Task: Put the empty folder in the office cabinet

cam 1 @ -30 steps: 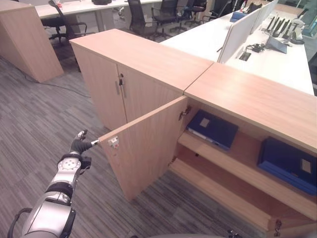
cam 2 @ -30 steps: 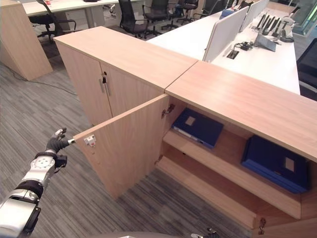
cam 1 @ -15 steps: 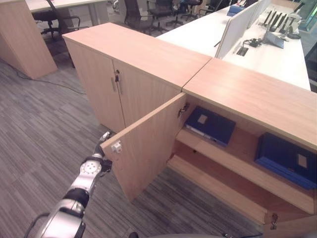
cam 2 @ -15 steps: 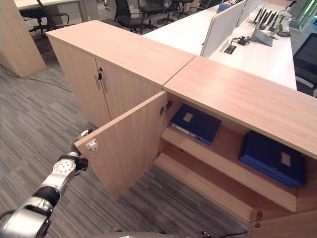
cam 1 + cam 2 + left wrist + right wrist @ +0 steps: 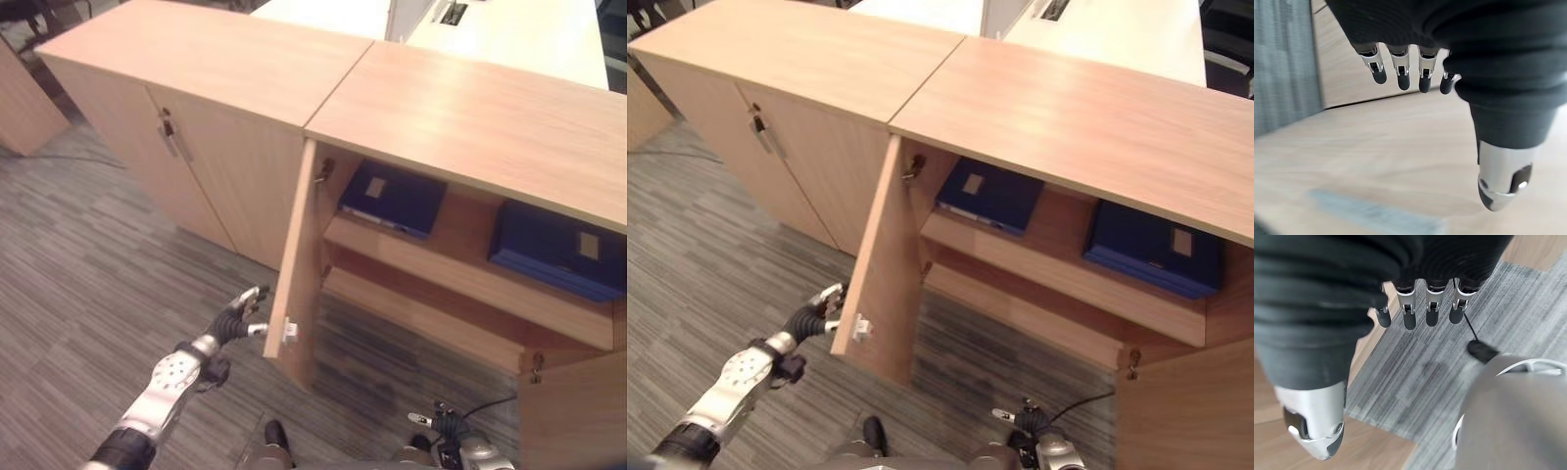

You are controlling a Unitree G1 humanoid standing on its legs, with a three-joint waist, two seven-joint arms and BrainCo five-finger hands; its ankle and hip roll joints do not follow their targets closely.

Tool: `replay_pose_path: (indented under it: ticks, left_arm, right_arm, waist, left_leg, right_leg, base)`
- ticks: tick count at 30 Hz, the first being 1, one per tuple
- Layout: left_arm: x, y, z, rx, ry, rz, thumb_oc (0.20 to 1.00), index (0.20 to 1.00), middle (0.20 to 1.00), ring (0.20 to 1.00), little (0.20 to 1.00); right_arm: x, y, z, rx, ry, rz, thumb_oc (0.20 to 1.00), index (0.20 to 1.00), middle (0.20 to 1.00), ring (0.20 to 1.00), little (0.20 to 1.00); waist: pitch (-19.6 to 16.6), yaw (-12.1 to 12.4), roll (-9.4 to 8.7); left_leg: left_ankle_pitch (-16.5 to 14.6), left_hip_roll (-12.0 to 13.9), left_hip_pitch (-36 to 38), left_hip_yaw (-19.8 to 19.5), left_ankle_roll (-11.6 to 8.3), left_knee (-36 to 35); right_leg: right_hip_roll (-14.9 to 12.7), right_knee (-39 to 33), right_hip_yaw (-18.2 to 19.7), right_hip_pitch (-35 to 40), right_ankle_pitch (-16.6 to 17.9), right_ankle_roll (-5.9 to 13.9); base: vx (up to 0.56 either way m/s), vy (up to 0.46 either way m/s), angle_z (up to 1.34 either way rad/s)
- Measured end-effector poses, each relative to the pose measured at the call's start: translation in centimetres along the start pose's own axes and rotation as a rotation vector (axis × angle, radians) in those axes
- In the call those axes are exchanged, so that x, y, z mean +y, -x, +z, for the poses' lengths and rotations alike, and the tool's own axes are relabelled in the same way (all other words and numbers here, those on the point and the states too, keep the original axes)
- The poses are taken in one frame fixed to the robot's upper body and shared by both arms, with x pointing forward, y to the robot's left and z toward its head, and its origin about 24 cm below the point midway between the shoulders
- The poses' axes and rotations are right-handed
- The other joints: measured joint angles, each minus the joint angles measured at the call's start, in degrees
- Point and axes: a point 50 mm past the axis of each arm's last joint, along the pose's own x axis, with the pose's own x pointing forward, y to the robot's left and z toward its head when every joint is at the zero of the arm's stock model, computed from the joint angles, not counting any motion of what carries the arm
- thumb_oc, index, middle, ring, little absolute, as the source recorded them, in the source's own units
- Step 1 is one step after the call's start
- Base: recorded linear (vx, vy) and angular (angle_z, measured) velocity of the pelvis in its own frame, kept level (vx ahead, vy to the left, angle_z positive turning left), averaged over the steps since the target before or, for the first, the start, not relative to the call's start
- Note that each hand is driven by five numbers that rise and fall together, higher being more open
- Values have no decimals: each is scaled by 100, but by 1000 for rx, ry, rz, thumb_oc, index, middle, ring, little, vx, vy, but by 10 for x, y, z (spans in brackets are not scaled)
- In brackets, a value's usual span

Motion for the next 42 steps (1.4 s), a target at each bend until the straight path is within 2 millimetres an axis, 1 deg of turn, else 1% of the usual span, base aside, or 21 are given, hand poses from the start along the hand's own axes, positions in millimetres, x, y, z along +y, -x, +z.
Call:
replay_pose_path:
  ticks: [3,6,10,12,13,16,17,18,19,20,21,23,24,25,26,27,28,31,38,40,42]
  left_arm:
    - [-22,11,-18,36,85,-51,1000,1000,1000,1000,1000]
    - [-34,15,-20,29,117,-84,1000,1000,1000,1000,1000]
    - [-40,6,-19,27,159,-83,1000,1000,1000,1000,1000]
    - [-44,0,-18,21,174,-86,1000,1000,1000,1000,1000]
    - [-46,-4,-16,12,184,-85,1000,1000,1000,1000,1000]
    - [-51,-13,-15,2,221,-60,1000,1000,1000,1000,1000]
    - [-55,-18,-12,-15,240,-51,1000,1000,1000,1000,1000]
    - [-60,-29,-4,-42,246,-60,1000,1000,1000,1000,1000]
    - [-64,-35,0,-50,248,-66,1000,1000,1000,1000,1000]
    - [-65,-42,-1,-33,251,-49,1000,1000,1000,1000,1000]
    - [-65,-53,5,-45,237,-38,1000,1000,1000,1000,1000]
    - [-66,-58,14,-72,218,-45,1000,1000,1000,1000,1000]
    - [-65,-63,17,-78,214,-39,1000,1000,1000,1000,1000]
    - [-63,-66,16,-69,230,-4,1000,1000,1000,1000,1000]
    - [-51,-63,4,-15,199,49,1000,1000,1000,1000,1000]
    - [-44,-61,4,-8,175,71,1000,1000,1000,1000,1000]
    - [-35,-59,-4,25,174,120,1000,1000,1000,1000,1000]
    - [-24,-56,-15,83,152,182,1000,1000,1000,1000,1000]
    - [11,-60,-19,164,69,310,1000,1000,1000,1000,1000]
    - [20,-59,-15,164,37,333,1000,1000,1000,1000,1000]
    - [30,-56,-14,174,0,359,1000,1000,1000,1000,1000]
  right_arm:
    - [-31,6,-18,48,40,-71,1000,1000,1000,1000,1000]
    - [-43,11,-34,95,67,-97,1000,1000,1000,1000,1000]
    - [-36,12,-43,136,82,-76,1000,1000,1000,1000,1000]
    - [-36,11,-40,128,77,-82,1000,1000,1000,1000,1000]
    - [-37,13,-45,141,78,-86,1000,1000,1000,1000,1000]
    - [-33,13,-44,135,78,-76,1000,1000,1000,1000,1000]
    - [-33,13,-45,137,78,-76,1000,1000,1000,1000,1000]
    - [-30,13,-46,138,77,-74,1000,1000,1000,1000,1000]
    - [-34,15,-51,153,82,-82,1000,1000,1000,1000,1000]
    - [-40,14,-47,143,93,-107,1000,1000,1000,1000,1000]
    - [-49,16,-52,175,103,-132,1000,1000,1000,1000,1000]
    - [-52,13,-44,159,102,-141,1000,1000,1000,1000,1000]
    - [-56,12,-37,145,104,-151,1000,1000,1000,1000,1000]
    - [-52,8,-26,117,98,-143,1000,1000,1000,1000,1000]
    - [-25,7,-30,121,78,-76,1000,1000,1000,1000,1000]
    - [-15,8,-37,137,69,-50,1000,1000,1000,1000,1000]
    - [-11,8,-38,140,67,-42,1000,1000,1000,1000,1000]
    - [-7,12,-48,158,85,-27,1000,1000,1000,1000,1000]
    - [13,10,-37,87,167,68,1000,1000,1000,1000,1000]
    - [12,12,-44,109,169,69,1000,1000,1000,1000,1000]
    - [12,12,-45,117,162,73,1000,1000,1000,1000,1000]
  waist:
    - [-198,-64,323]
    - [-286,-208,383]
    - [-308,-352,426]
    - [-306,-365,431]
    - [-336,-452,479]
    - [-339,-561,476]
    - [-324,-602,461]
    - [-325,-671,510]
    - [-295,-722,455]
    - [-282,-692,453]
    - [-188,-573,195]
    - [-102,-515,-157]
    - [-76,-460,-174]
    - [23,-307,33]
    - [-23,-381,3]
    - [-96,-389,-187]
    - [-59,-441,-256]
    - [-185,-723,-281]
    - [-292,-889,-198]
    - [-361,-1008,-244]
    - [-473,-977,-298]
  left_leg:
    - [133,160,-17,-100,-36,189]
    - [157,184,72,-169,-214,119]
    - [167,207,85,-199,-274,8]
    - [111,213,110,-201,-351,0]
    - [36,276,117,-207,-522,3]
    - [-4,357,153,-139,-562,57]
    - [-30,489,144,-79,-610,129]
    - [-72,723,88,-97,-669,317]
    - [-165,776,146,-329,-764,401]
    - [-291,779,171,-683,-583,659]
    - [-1071,140,-178,-2179,70,1262]
    - [-1233,-948,-361,-3051,25,743]
    - [-1267,-1443,-419,-3683,86,514]
    - [-791,-1162,-483,-3478,284,577]
    - [-740,-825,-252,-3269,231,420]
    - [-654,-820,-153,-3193,155,329]
    - [-500,-789,-8,-3104,82,226]
    - [-401,-777,409,-2857,125,-21]
    - [-468,-723,607,-2189,168,-60]
    - [-485,-749,598,-2065,150,-63]
    - [-490,-717,589,-1895,157,-64]
  right_leg:
    - [212,-175,66,130,26,-31]
    - [261,-314,90,238,-41,52]
    - [299,-349,218,137,-34,65]
    - [307,-348,261,137,3,60]
    - [361,-351,307,115,17,82]
    - [430,-336,435,91,31,71]
    - [525,-288,491,50,42,34]
    - [709,121,572,-169,-187,-169]
    - [848,183,770,-252,-238,-232]
    - [915,111,1107,-271,-154,-338]
    - [677,32,1617,-405,-33,-617]
    - [304,-193,2103,-577,160,-798]
    - [238,-173,2301,-820,130,-638]
    - [585,142,2326,-926,37,-476]
    - [1067,1169,2202,-866,-415,-392]
    - [1169,1059,2084,-612,-712,-389]
    - [1193,466,2074,-139,-622,-454]
    - [1186,-212,2163,277,-255,-461]
    - [1226,-312,2658,284,-83,-344]
    - [1230,-312,2766,176,-51,-374]
    - [1217,-313,2881,113,-27,-401]
  base:
    - [-18,-168,-18]
    - [-40,-160,2]
    - [-66,-169,-6]
    - [-33,-151,-5]
    - [-35,-184,-14]
    - [-40,-207,-18]
    - [13,-218,-29]
    - [30,-95,-52]
    - [89,-182,-109]
    - [149,-160,-146]
    - [207,-193,-151]
    - [121,-69,-91]
    - [132,9,-144]
    - [229,51,-158]
    - [205,60,-141]
    - [165,71,-68]
    - [103,47,-41]
    - [104,78,-32]
    - [44,74,-40]
    - [32,64,-35]
    - [18,64,-40]
